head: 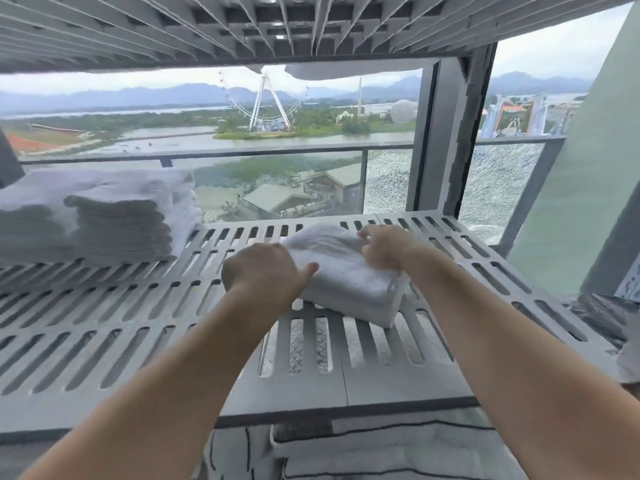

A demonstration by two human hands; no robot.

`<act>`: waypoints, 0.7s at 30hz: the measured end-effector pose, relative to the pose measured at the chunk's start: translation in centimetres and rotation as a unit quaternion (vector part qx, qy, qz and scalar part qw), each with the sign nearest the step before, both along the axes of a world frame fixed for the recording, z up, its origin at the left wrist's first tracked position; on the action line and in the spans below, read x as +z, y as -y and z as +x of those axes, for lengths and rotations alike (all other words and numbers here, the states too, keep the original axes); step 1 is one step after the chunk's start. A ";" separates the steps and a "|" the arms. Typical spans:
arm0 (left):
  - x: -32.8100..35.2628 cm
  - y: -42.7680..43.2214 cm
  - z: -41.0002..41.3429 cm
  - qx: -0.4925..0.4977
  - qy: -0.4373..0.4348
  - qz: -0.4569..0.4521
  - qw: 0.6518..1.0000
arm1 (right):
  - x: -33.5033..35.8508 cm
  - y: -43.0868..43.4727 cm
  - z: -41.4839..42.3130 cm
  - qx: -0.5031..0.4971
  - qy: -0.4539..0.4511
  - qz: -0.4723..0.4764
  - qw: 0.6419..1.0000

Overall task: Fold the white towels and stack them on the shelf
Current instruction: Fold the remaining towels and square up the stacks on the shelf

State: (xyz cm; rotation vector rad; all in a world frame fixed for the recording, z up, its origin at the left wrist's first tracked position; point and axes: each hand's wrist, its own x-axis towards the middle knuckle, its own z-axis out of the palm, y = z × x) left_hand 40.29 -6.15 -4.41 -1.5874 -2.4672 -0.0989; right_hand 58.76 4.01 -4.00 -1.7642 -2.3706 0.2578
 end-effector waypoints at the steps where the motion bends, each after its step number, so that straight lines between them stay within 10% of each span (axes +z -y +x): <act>1: 0.1 0.0 0.0 0.009 0.014 -0.016 1.000 | -0.1 0.1 -0.2 -0.009 0.001 -0.013 1.000; 7: -0.5 -1.9 -1.1 0.013 0.195 -0.088 0.977 | 0.1 1.1 -1.2 -0.051 0.005 -0.032 0.998; 21: -3.2 -0.2 -3.6 -0.142 0.349 0.073 0.924 | -3.2 2.0 -5.0 0.035 -0.141 0.063 0.987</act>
